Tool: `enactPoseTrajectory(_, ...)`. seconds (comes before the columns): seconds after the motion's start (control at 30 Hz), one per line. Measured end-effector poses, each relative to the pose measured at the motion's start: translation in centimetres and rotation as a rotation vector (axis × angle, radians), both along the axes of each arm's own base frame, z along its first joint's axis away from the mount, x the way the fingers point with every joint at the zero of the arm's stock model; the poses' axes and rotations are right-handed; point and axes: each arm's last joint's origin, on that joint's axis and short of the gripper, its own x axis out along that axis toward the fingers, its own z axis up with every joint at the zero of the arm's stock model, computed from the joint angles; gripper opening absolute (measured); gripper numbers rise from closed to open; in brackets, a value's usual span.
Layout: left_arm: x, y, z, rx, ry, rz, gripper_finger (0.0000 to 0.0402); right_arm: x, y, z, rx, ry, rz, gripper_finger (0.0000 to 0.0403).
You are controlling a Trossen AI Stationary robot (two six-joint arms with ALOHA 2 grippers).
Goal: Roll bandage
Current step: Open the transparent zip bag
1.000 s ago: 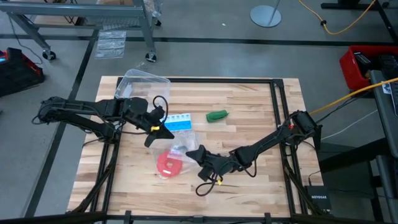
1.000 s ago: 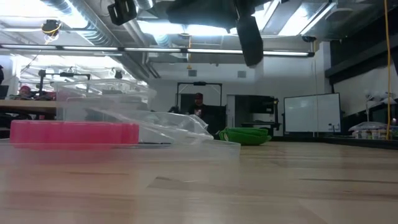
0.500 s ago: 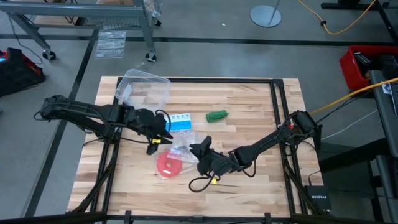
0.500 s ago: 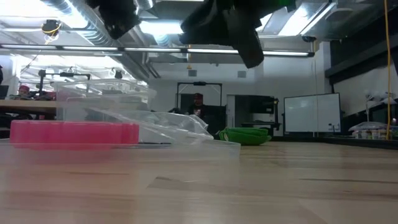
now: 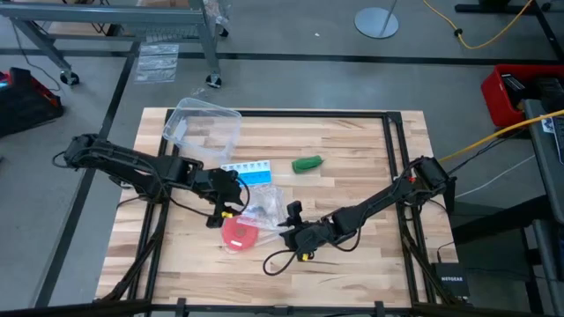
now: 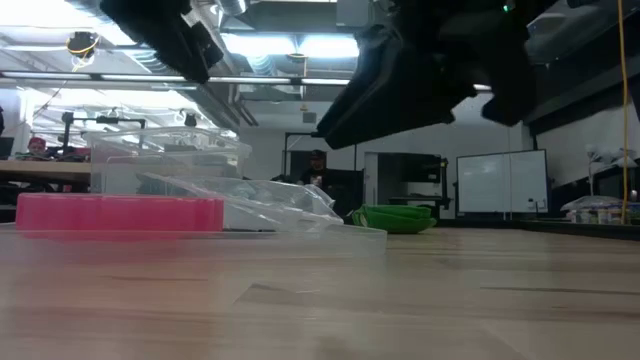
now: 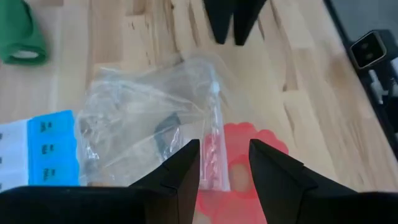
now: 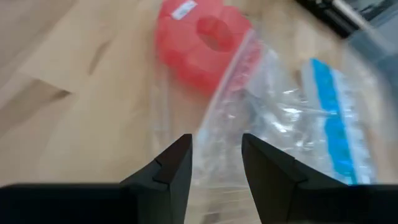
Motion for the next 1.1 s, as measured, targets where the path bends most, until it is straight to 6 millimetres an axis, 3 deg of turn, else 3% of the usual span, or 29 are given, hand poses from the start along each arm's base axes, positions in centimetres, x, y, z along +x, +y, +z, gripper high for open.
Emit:
enactPoseTrajectory(0.17,0.6,-0.1,-0.8,0.007,0.036,0.000,0.0131,-0.1,0.0,-0.5,0.023,0.030,-0.006,0.0145)
enactPoseTrajectory(0.47,1.3,-0.2,-1.9,0.042,0.066,-0.035,0.0131,0.3,0.2,-4.6,-0.035,0.134,-0.004,0.0145)
enactPoseTrajectory(0.8,1.6,-0.3,-2.0,0.044,0.053,-0.039,0.0131,0.4,-0.2,-4.9,-0.138,0.096,-0.093,0.0145)
enactPoseTrajectory(1.1,1.6,-0.2,-2.0,0.044,0.055,-0.038,0.0131,1.3,0.1,-6.5,-0.190,0.032,-0.109,0.0145)
